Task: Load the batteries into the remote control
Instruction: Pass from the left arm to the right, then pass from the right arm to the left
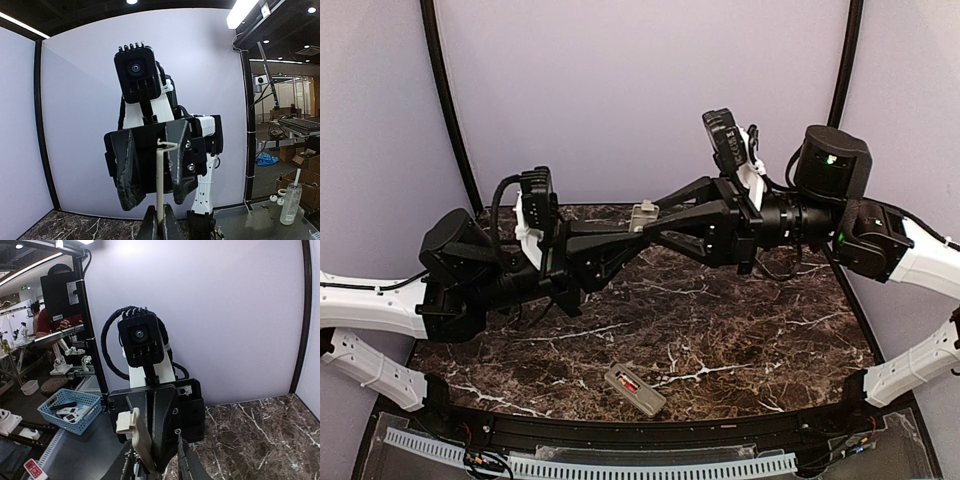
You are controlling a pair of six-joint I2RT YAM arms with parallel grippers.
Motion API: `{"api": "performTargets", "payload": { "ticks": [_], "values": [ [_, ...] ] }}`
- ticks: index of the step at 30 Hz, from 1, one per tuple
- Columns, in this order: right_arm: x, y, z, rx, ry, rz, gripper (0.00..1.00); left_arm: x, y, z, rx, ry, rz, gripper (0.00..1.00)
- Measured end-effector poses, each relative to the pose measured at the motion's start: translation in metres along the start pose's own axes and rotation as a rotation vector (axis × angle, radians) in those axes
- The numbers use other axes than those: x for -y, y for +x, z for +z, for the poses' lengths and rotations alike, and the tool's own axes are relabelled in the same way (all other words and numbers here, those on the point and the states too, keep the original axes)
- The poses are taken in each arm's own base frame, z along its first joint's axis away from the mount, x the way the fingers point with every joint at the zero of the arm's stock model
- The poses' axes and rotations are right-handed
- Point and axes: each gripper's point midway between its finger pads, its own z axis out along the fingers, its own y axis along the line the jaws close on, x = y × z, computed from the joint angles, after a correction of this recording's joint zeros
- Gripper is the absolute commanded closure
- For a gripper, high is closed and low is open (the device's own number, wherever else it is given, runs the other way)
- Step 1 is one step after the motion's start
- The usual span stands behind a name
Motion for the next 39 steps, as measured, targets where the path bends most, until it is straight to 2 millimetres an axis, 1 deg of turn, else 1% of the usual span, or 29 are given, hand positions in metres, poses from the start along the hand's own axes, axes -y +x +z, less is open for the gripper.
{"api": "performTargets", "payload": {
  "ticks": [3, 5, 6, 8, 12, 13, 14, 15, 16, 17, 19, 21, 22, 24, 27, 30, 34, 37, 39],
  "values": [
    [-0.001, 0.000, 0.005, -0.005, -0.021, 0.035, 0.88, -0.001, 0.000, 0.000, 0.000, -0.002, 0.000, 1.00],
    [-0.001, 0.001, 0.007, -0.008, -0.027, 0.049, 0.98, -0.002, 0.000, 0.000, -0.001, -0.008, 0.001, 1.00],
    [-0.001, 0.001, 0.007, -0.005, -0.027, 0.053, 1.00, -0.002, 0.001, 0.000, -0.004, -0.008, 0.000, 1.00],
    [0.000, -0.004, 0.006, 0.006, -0.022, 0.052, 1.00, -0.004, 0.001, 0.000, -0.003, -0.015, -0.010, 1.00],
    [0.002, -0.004, 0.006, 0.009, -0.010, 0.065, 1.00, -0.007, 0.001, 0.000, -0.003, -0.034, -0.023, 1.00],
    [0.003, -0.004, 0.006, 0.008, -0.004, 0.073, 1.00, -0.008, 0.002, -0.001, -0.005, -0.042, -0.024, 0.96],
    [0.004, -0.004, 0.006, 0.007, 0.001, 0.081, 1.00, -0.010, 0.002, -0.001, -0.008, -0.050, -0.024, 0.88],
    [0.006, -0.003, 0.006, 0.007, 0.012, 0.089, 1.00, -0.012, 0.003, -0.001, -0.011, -0.064, -0.025, 0.62],
    [0.008, -0.003, 0.006, 0.006, 0.027, 0.102, 1.00, -0.013, 0.003, -0.001, -0.012, -0.070, -0.025, 0.50],
    [0.010, -0.002, 0.006, 0.004, 0.034, 0.112, 1.00, -0.015, 0.004, -0.001, -0.016, -0.082, -0.014, 0.33],
    [0.015, 0.002, 0.005, -0.004, 0.068, 0.148, 1.00, -0.021, 0.006, -0.002, -0.029, -0.115, -0.008, 0.26],
    [0.022, 0.009, 0.001, -0.019, 0.123, 0.197, 1.00, -0.026, 0.009, -0.005, -0.045, -0.149, 0.018, 0.30],
    [0.027, 0.012, -0.001, -0.024, 0.157, 0.220, 1.00, -0.030, 0.010, -0.006, -0.057, -0.171, 0.037, 0.31],
    [0.040, 0.015, -0.008, -0.027, 0.249, 0.278, 1.00, -0.035, 0.014, -0.009, -0.091, -0.206, 0.087, 0.28],
    [0.058, 0.019, -0.021, -0.016, 0.399, 0.348, 1.00, -0.046, 0.023, -0.008, -0.180, -0.287, 0.205, 0.20],
    [0.072, 0.024, -0.030, -0.005, 0.526, 0.393, 1.00, -0.051, 0.027, -0.001, -0.247, -0.346, 0.308, 0.17],
    [0.088, 0.040, -0.036, -0.038, 0.659, 0.424, 1.00, -0.060, 0.037, 0.012, -0.333, -0.393, 0.384, 0.13],
    [0.098, 0.051, -0.037, -0.066, 0.731, 0.435, 1.00, -0.070, 0.047, 0.022, -0.383, -0.435, 0.401, 0.14],
    [0.104, 0.057, -0.040, -0.084, 0.777, 0.431, 1.00, -0.077, 0.055, 0.024, -0.414, -0.467, 0.406, 0.18]
  ]
}}
